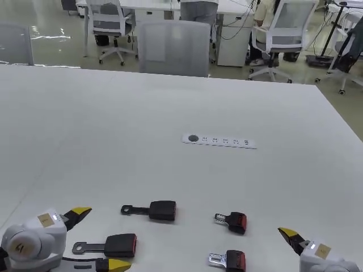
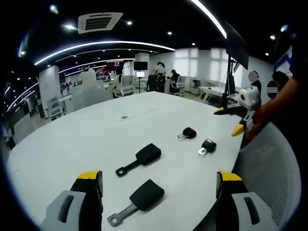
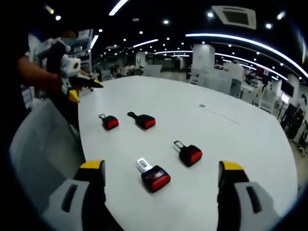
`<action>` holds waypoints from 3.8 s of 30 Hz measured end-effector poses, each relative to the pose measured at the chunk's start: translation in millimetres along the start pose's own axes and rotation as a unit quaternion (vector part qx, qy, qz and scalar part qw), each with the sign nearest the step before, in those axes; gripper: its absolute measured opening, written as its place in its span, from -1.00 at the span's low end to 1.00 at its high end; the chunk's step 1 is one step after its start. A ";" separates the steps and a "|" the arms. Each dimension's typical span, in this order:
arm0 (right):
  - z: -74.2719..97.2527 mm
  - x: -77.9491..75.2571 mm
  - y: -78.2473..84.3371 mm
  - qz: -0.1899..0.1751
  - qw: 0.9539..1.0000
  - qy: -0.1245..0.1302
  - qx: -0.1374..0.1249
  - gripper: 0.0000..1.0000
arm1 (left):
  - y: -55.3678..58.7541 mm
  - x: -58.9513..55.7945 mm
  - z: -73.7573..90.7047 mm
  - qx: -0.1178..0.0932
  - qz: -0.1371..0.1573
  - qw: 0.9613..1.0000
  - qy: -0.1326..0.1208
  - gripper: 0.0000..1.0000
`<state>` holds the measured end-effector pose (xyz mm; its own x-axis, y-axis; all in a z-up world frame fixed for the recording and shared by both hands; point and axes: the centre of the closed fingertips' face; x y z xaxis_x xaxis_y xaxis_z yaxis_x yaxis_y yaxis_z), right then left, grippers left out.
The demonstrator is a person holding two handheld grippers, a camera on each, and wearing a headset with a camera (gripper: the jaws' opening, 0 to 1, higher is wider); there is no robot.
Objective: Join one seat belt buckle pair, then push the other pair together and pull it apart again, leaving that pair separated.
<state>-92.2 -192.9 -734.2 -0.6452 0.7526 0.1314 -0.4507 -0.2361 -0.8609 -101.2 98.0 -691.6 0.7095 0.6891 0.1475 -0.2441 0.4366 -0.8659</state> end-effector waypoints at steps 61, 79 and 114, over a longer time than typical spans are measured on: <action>-54.4 11.6 37.8 0.024 0.989 -0.094 0.108 0.67 | 80.7 15.5 -46.6 0.121 -0.095 0.983 0.099 0.77; -75.3 14.6 57.1 0.050 0.974 -0.145 0.166 0.40 | 122.7 19.7 -74.6 0.177 -0.138 0.961 0.163 0.49; -70.9 -2.3 79.2 0.141 0.945 -0.222 0.195 -0.32 | 112.7 -3.1 -93.5 0.182 -0.226 0.918 0.272 -0.29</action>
<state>-82.7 -169.8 -837.6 -0.9298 0.3145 0.1913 -0.3593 -0.6626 -0.6572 -69.1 91.0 -834.3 0.9935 0.0428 0.1059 0.0219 0.8390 -0.5437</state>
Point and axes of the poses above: the centre of the closed fingertips' face, and the gripper's own axes: z roughly backward along the fingers, x roughly to its left, y roughly out of its underside, and after that the axes turned 11 degrees about -z, right-handed
